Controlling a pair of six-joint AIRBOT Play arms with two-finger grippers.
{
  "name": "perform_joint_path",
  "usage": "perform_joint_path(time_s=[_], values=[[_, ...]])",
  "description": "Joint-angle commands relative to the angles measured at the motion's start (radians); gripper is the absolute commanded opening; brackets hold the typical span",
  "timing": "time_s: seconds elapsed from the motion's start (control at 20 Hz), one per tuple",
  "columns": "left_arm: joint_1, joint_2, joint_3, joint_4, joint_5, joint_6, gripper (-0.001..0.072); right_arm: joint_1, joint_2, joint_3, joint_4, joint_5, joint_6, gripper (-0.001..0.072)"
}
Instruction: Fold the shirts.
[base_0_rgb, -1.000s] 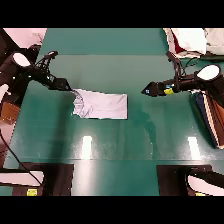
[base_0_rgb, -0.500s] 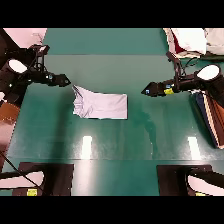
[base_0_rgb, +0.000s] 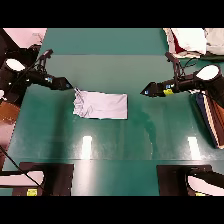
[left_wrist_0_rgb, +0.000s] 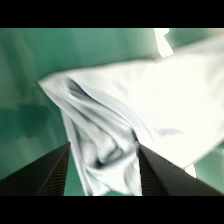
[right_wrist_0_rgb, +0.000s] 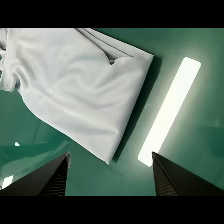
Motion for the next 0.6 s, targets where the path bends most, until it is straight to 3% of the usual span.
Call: perform_joint_path(time_s=[0.0, 0.25, 0.35, 0.55], values=[[-0.065, -0.002, -0.048, -0.026, -0.135, 0.026, 0.0508, 0.000, 0.000, 0.000, 0.000, -0.006, 0.000, 0.0578], [-0.209, -0.002, -0.087, 0.055, -0.040, -0.035, 0.0508, 0.000, 0.000, 0.000, 0.000, 0.001, -0.001, 0.0578], [-0.227, -0.002, -0.087, 0.115, -0.011, -0.081, 0.0508, 0.000, 0.000, 0.000, 0.000, 0.001, -0.001, 0.0578], [-0.230, -0.003, -0.109, 0.109, -0.008, -0.082, 0.0506, 0.000, 0.000, 0.000, 0.000, 0.001, -0.001, 0.0578]])
